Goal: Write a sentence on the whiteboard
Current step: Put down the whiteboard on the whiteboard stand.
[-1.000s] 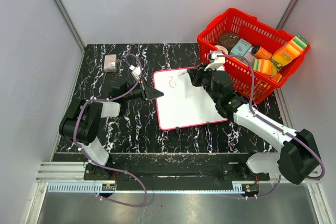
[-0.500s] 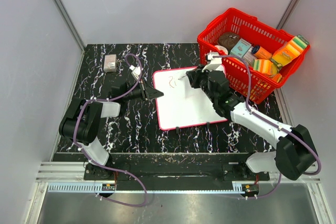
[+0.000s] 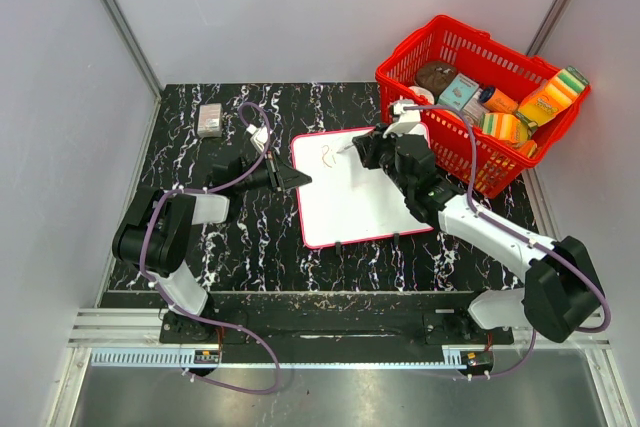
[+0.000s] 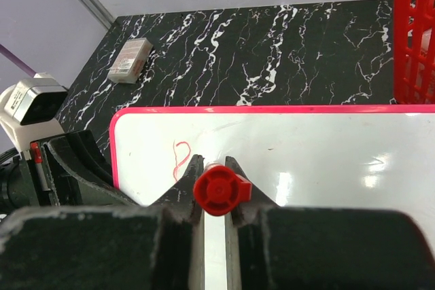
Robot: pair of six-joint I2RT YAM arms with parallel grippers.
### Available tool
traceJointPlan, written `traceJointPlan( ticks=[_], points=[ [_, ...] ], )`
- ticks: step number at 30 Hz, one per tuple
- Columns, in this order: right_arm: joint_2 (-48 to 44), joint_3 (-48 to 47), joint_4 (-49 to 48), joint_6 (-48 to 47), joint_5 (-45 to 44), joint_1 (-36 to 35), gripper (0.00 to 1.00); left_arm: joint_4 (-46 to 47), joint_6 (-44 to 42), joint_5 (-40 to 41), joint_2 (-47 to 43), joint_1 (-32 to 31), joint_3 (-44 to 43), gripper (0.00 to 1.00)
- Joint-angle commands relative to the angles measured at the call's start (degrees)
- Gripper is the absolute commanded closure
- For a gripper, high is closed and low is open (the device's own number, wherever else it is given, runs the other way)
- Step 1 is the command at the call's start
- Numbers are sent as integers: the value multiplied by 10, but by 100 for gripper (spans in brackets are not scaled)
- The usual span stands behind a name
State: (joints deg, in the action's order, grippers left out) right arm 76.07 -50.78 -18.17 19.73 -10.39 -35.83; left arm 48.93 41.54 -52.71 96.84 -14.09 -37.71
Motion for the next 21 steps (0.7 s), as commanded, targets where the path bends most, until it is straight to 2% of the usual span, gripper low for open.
traceJointPlan(
  ticks=[1,21],
  points=[
    [8,-7,-17,-7,15,2,100,13,-46,-5,-11,-9,-4,100],
    [-11,21,16,-11,-2,2,100,12,-47,-5,-12,-9,-4,100]
  ],
)
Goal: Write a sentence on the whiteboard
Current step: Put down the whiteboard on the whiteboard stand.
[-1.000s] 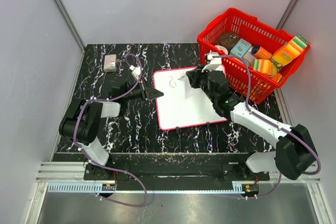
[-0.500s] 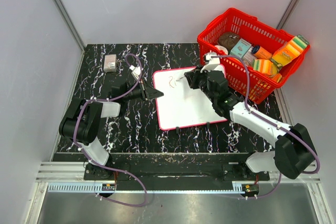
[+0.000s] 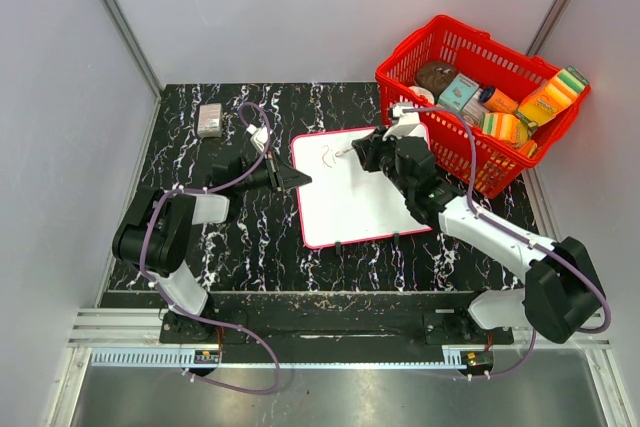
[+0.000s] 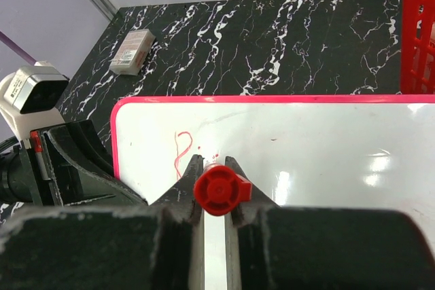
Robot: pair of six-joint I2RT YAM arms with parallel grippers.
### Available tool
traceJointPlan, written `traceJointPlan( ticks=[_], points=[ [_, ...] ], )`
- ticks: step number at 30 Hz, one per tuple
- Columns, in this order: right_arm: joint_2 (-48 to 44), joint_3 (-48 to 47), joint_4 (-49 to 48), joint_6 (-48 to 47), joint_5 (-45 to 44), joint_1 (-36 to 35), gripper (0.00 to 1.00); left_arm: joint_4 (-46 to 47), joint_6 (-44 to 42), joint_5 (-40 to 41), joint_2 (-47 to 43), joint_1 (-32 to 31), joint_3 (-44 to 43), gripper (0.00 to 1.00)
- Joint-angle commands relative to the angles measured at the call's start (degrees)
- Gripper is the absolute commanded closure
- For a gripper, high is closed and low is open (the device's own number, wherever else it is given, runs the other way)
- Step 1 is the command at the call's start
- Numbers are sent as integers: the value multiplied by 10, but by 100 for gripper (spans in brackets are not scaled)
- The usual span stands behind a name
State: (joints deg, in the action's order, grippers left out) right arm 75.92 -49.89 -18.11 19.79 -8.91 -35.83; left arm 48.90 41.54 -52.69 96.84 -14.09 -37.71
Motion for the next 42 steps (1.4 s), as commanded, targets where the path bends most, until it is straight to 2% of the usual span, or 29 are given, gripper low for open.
traceJointPlan(
  ticks=[1,16,35,42],
  points=[
    [-11,15,16,-12,-17,3,100,12,-47,-5,-12,-9,-4,100],
    [-32,37,26,-13,-9,2,100,11,-47,-6,-13,-9,-3,100],
    [-24,44,-28,30,27,2,100,8,-50,-5,-14,-9,-5,100],
    [-63,65,-54,39,36,3,100,7,-51,-5,-14,-9,-5,100]
  ],
)
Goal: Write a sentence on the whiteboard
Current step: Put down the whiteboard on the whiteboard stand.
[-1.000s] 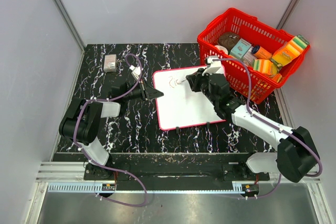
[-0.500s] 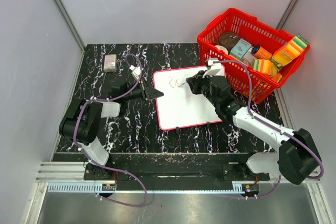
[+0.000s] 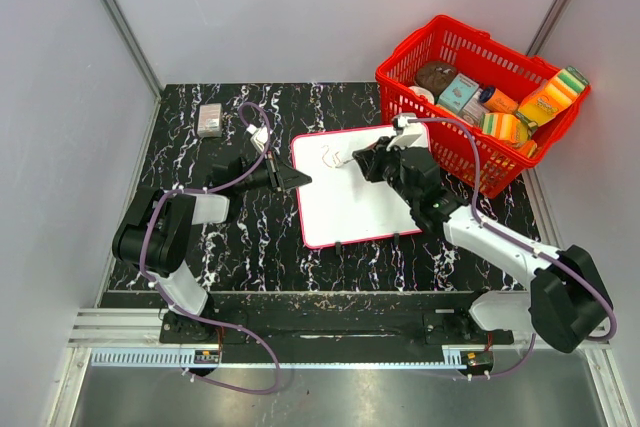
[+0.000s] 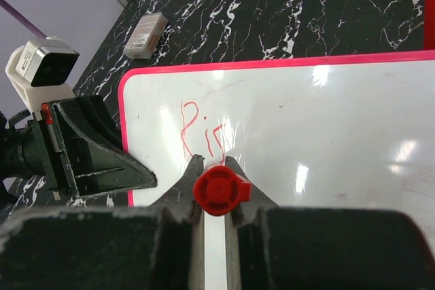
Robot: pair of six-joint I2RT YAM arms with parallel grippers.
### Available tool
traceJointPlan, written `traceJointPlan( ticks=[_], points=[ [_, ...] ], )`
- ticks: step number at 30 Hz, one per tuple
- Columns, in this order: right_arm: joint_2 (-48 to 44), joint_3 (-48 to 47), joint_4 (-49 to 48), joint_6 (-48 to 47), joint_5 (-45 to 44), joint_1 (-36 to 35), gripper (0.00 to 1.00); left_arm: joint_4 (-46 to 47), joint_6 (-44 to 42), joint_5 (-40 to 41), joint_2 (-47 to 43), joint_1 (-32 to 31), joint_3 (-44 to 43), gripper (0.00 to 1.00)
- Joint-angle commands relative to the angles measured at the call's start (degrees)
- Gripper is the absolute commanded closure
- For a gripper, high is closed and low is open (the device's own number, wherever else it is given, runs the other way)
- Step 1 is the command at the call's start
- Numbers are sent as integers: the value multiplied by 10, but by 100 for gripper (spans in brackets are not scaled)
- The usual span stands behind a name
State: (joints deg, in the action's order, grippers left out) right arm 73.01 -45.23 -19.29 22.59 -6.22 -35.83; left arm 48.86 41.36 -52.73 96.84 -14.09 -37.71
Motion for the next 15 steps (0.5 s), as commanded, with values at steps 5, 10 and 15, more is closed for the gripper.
traceJointPlan(
  ticks=[5,10,15],
  points=[
    [-58,30,-66,21,11,22,100,7,-48,-4,-14,-9,-4,100],
    [-54,24,-65,32,23,59,100,8,-48,-4,-13,-9,-5,100],
    [-38,2,-58,24,38,67,100,8,-48,-4,-12,-9,-5,100]
  ],
)
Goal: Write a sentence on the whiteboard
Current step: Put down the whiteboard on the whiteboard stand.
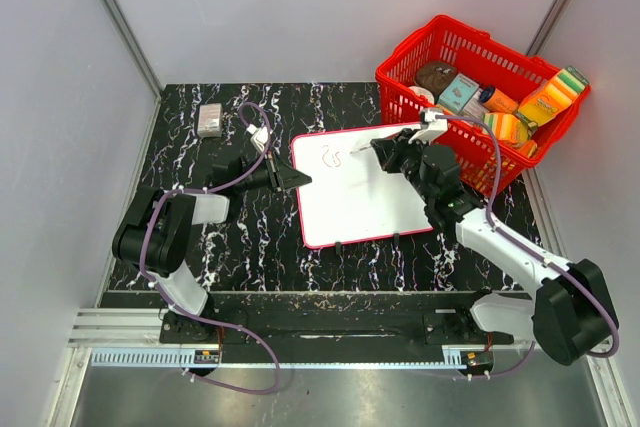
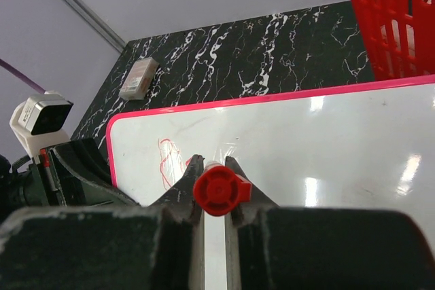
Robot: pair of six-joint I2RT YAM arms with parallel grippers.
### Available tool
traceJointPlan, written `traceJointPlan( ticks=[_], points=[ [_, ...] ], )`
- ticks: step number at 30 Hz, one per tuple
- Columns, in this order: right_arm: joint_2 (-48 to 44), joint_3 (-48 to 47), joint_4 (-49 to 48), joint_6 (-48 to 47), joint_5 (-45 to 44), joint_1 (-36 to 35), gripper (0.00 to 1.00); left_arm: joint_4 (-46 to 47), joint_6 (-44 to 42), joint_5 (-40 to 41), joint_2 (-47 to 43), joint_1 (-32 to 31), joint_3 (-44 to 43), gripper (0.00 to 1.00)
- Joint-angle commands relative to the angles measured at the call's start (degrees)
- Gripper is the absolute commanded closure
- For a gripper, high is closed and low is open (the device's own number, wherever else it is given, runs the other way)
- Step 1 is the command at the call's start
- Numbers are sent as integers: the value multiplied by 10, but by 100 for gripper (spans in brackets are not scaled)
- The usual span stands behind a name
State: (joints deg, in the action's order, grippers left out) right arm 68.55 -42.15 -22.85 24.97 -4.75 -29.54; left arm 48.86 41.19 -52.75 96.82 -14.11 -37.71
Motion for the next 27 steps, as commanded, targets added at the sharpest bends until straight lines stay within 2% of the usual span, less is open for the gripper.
traceJointPlan(
  ticks=[1,11,27],
  points=[
    [11,-29,-24,0,28,4,100,8,-46,-4,-13,-10,-4,100],
    [26,-35,-32,8,61,4,100,8,-45,-4,-13,-10,-5,100],
    [45,-43,-30,5,51,-8,100,9,-45,-4,-12,-10,-5,100]
  ],
)
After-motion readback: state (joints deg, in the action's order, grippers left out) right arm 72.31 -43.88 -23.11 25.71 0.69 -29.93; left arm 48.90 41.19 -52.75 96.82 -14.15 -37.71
